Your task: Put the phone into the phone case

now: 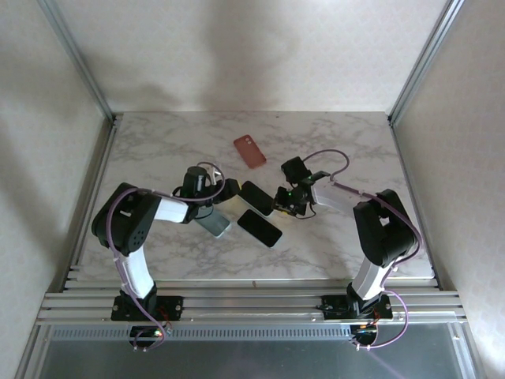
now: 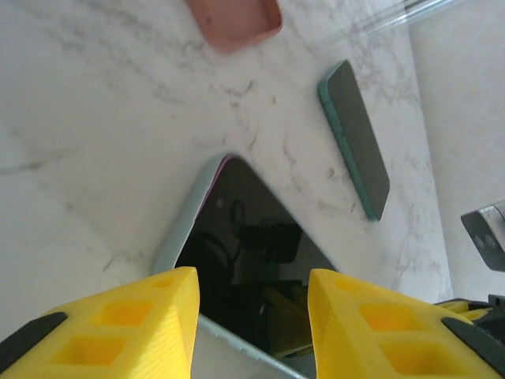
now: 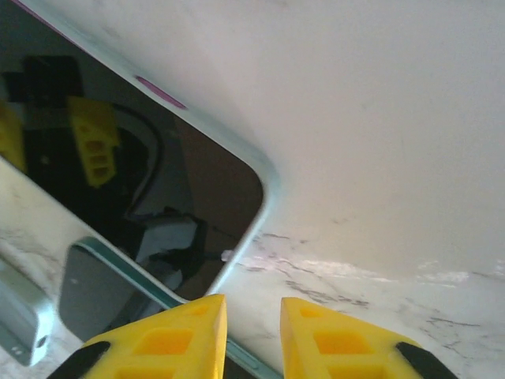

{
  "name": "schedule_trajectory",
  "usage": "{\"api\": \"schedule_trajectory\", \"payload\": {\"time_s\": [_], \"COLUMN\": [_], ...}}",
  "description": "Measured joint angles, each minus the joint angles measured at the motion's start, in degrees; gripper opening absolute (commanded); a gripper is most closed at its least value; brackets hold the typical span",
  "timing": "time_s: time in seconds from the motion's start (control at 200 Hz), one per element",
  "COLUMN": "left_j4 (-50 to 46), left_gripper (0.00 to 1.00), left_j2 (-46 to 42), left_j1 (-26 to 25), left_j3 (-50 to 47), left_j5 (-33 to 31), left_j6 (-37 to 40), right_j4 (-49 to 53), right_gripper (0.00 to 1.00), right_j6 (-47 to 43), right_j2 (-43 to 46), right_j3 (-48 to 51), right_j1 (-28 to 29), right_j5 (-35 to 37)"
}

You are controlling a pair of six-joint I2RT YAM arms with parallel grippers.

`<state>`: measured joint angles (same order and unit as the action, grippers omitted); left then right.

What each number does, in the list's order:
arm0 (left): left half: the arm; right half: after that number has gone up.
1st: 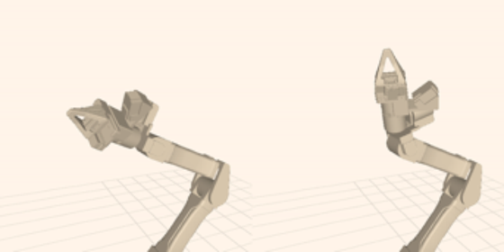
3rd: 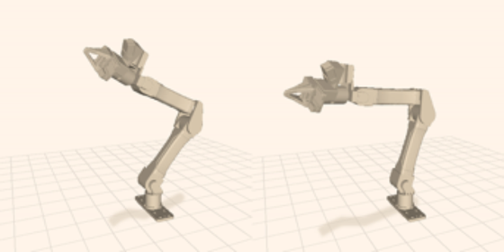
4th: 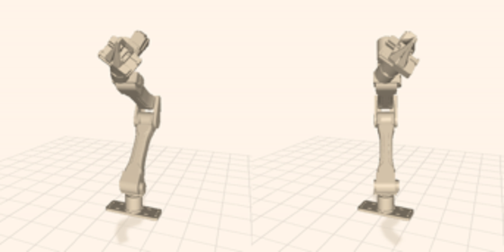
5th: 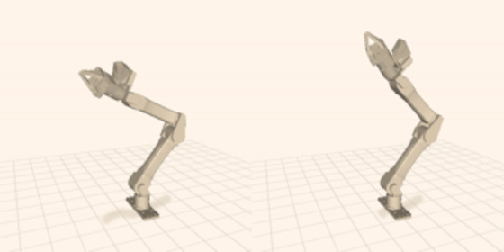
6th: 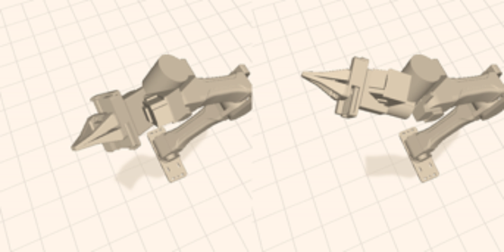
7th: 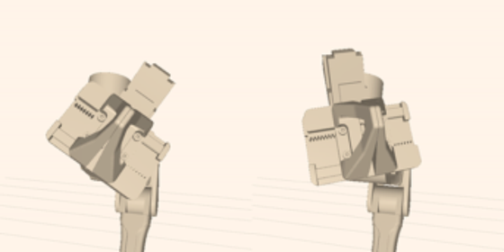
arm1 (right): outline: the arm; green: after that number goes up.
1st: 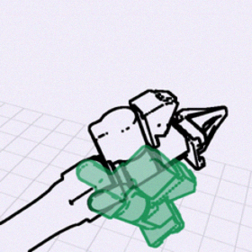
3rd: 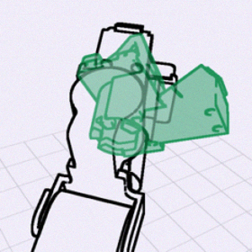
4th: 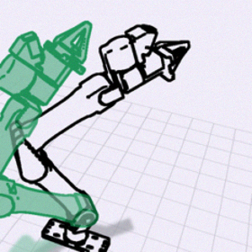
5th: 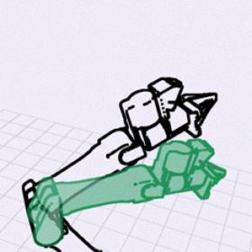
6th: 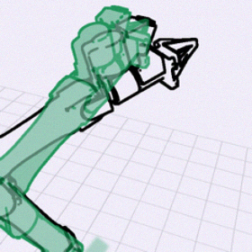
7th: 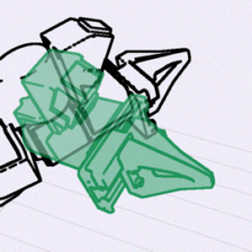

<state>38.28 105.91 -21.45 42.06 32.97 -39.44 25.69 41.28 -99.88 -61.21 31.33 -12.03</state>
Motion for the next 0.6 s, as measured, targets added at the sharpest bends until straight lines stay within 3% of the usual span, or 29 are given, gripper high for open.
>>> {"api": "schedule_trajectory", "payload": {"time_s": [0.601], "left_j4": [1.27], "left_gripper": [0.41], "left_j2": [1.64], "left_j1": [-1.99], "left_j3": [-0.17], "left_j5": [0.20], "left_j6": [-1.29], "right_j4": [-2.19], "right_gripper": [0.28], "right_j6": [-0.17], "right_j2": [-8.04], "right_j3": [-5.38], "right_j1": [0.22], "right_j5": [-1.73]}}
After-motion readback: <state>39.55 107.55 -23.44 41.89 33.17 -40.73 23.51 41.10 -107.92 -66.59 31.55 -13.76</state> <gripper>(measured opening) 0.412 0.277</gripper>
